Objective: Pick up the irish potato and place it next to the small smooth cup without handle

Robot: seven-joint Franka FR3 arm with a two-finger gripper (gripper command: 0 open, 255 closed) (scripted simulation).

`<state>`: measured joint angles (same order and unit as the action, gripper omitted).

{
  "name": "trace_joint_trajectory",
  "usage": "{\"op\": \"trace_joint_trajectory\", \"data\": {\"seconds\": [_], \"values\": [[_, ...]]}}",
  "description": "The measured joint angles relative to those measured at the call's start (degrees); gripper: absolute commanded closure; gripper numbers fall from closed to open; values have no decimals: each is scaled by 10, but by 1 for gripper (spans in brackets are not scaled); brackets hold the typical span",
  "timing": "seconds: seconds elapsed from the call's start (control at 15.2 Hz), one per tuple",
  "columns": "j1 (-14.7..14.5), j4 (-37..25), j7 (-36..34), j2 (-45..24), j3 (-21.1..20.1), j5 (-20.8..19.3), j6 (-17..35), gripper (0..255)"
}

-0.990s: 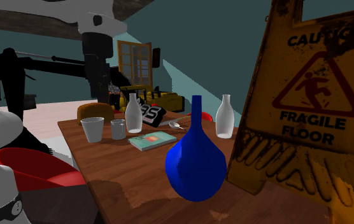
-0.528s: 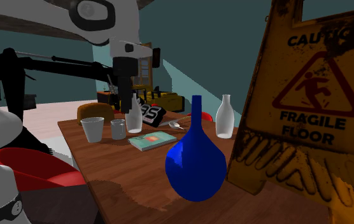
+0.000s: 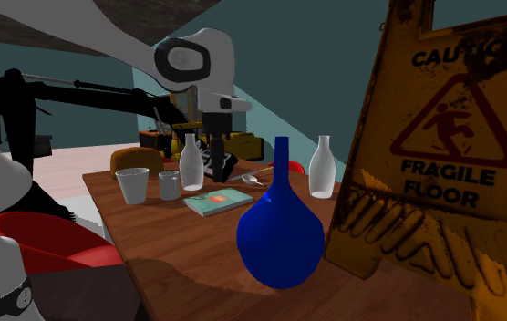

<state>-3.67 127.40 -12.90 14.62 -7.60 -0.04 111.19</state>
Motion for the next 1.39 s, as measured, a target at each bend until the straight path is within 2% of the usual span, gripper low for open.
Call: {"op": "trace_joint_trajectory", "data": {"seconds": [0.53, 0.99, 1.39], "values": [[-13, -97, -56, -161, -25, -17, 63, 0], [-32, -221, -97, -311, -31, -43, 86, 0], [-36, -218, -104, -343, -29, -50, 120, 0]]}}
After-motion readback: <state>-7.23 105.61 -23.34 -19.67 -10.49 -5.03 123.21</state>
